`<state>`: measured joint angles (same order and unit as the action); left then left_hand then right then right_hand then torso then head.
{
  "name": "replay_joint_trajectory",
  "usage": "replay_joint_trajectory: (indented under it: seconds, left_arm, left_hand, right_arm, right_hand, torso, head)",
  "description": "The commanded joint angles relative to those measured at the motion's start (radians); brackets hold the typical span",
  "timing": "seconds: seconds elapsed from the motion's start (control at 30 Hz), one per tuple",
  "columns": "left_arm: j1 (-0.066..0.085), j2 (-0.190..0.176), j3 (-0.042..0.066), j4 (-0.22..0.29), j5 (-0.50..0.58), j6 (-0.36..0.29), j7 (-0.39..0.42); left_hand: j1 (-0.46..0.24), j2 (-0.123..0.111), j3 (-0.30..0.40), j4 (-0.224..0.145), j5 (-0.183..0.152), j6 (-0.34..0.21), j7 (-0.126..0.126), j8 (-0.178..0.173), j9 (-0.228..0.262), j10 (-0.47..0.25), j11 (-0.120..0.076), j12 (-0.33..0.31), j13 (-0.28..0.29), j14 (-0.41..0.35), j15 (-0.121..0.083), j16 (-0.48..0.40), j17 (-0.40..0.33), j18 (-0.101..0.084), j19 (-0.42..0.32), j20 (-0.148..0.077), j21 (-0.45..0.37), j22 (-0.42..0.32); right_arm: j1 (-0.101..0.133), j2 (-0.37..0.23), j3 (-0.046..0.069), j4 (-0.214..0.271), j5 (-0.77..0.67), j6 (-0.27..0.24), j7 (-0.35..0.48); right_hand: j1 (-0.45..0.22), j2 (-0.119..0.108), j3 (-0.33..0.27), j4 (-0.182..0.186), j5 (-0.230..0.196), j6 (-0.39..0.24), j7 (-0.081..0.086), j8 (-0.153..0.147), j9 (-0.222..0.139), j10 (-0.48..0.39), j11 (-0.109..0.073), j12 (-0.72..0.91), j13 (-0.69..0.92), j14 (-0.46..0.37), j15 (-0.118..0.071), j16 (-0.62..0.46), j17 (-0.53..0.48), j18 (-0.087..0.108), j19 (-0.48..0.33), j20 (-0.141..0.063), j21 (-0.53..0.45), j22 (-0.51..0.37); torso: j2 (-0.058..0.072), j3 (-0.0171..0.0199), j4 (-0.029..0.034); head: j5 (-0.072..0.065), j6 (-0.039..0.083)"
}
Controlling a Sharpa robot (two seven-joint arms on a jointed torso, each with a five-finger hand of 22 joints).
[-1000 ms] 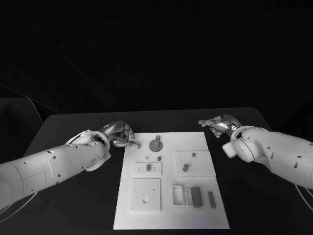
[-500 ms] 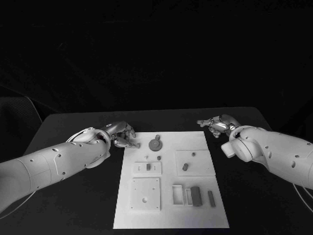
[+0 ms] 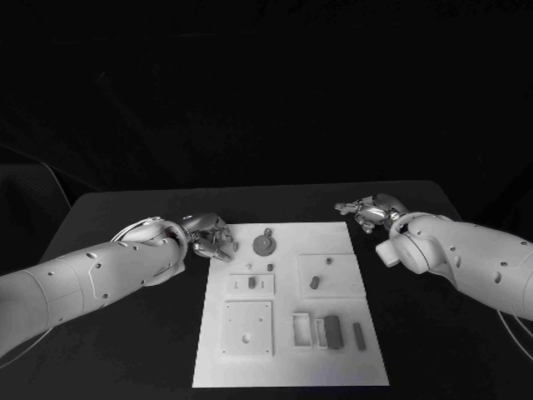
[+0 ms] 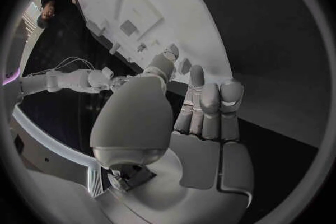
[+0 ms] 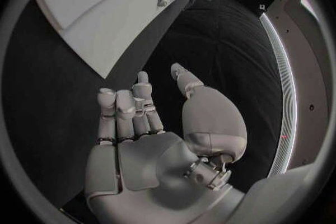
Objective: Assemble the parts on the task board
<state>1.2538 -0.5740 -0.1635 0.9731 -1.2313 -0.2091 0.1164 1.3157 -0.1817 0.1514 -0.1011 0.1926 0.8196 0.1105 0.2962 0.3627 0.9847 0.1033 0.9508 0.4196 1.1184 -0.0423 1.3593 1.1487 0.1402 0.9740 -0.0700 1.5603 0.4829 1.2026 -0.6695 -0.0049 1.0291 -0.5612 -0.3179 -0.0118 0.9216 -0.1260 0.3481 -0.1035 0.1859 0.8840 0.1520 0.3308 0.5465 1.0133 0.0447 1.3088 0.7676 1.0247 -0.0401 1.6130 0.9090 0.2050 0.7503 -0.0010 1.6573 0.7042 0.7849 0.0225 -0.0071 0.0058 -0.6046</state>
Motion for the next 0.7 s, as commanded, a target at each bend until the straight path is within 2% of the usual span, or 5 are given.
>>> replay_joint_trajectory:
  seconds: [0.03,0.13,0.33,0.47,0.7]
  left_arm:
    - [0.001,0.008,0.001,0.002,-0.009,0.034,0.001]
    - [0.001,0.015,0.001,0.001,-0.008,0.013,0.003]
    - [0.001,0.026,0.001,-0.01,0.0,-0.01,0.002]
    - [0.0,0.031,0.001,-0.015,0.002,-0.022,-0.001]
    - [0.0,0.04,0.0,-0.029,0.002,-0.037,-0.005]
  left_hand:
    - [0.005,0.005,-0.004,0.0,-0.004,0.002,0.006,0.008,0.002,0.013,0.0,0.009,0.003,0.007,0.005,0.009,0.003,0.03,0.007,-0.002,0.008,0.002]
    - [0.016,0.018,0.008,0.004,0.0,0.014,0.013,0.018,0.007,0.022,-0.005,0.021,0.009,0.011,0.002,0.021,0.008,0.031,0.015,-0.005,0.016,0.005]
    - [0.019,0.023,0.015,0.007,0.001,0.012,0.016,0.018,0.007,0.028,-0.007,0.027,0.011,0.013,0.001,0.026,0.01,0.032,0.019,-0.006,0.019,0.006]
    - [0.02,0.025,0.02,0.011,0.002,0.008,0.019,0.017,0.006,0.034,-0.009,0.032,0.014,0.016,0.0,0.03,0.011,0.032,0.023,-0.007,0.023,0.007]
    - [0.02,0.028,0.024,0.013,0.002,0.005,0.022,0.017,0.006,0.038,-0.01,0.035,0.015,0.018,-0.001,0.033,0.012,0.033,0.026,-0.007,0.025,0.008]
  right_arm:
    - [-0.001,0.002,0.0,0.001,-0.006,0.016,0.003]
    - [-0.001,0.004,0.0,0.001,-0.006,0.016,0.003]
    - [-0.001,0.004,0.0,0.001,-0.006,0.017,0.002]
    - [-0.001,0.003,0.0,0.002,-0.006,0.017,0.002]
    - [-0.001,0.004,0.0,0.002,-0.006,0.019,0.001]
  right_hand:
    - [0.003,0.011,-0.003,-0.002,0.001,0.002,0.007,0.002,0.0,0.006,-0.005,-0.003,-0.001,0.001,-0.009,-0.006,-0.001,0.023,0.006,-0.001,0.138,0.001]
    - [0.003,0.011,-0.003,-0.001,0.001,0.002,0.007,0.002,0.0,0.006,-0.005,-0.003,-0.001,0.001,-0.009,-0.006,-0.001,0.023,0.006,-0.001,0.138,0.001]
    - [0.002,0.011,-0.003,-0.001,0.001,0.002,0.007,0.002,0.0,0.006,-0.005,-0.003,-0.001,0.001,-0.009,-0.006,-0.001,0.023,0.006,-0.001,0.138,0.001]
    - [0.002,0.012,-0.003,-0.001,0.001,0.002,0.007,0.002,0.0,0.006,-0.005,-0.003,-0.001,0.001,-0.009,-0.006,-0.001,0.023,0.006,-0.001,0.138,0.001]
    - [0.002,0.012,-0.003,-0.001,0.001,0.001,0.007,0.002,0.0,0.006,-0.005,-0.003,-0.002,0.001,-0.009,-0.007,-0.001,0.023,0.006,-0.001,0.138,0.001]
  torso:
    - [0.0,0.0001,0.002]
    - [0.0,-0.0001,0.0012]
    - [0.001,0.0,-0.0012]
    - [0.001,0.0015,-0.0012]
    - [0.0,0.0016,0.0002]
  head:
    - [0.001,0.001]
    - [0.002,0.002]
    - [0.002,0.0]
    - [0.0,0.0]
    - [-0.001,0.002]
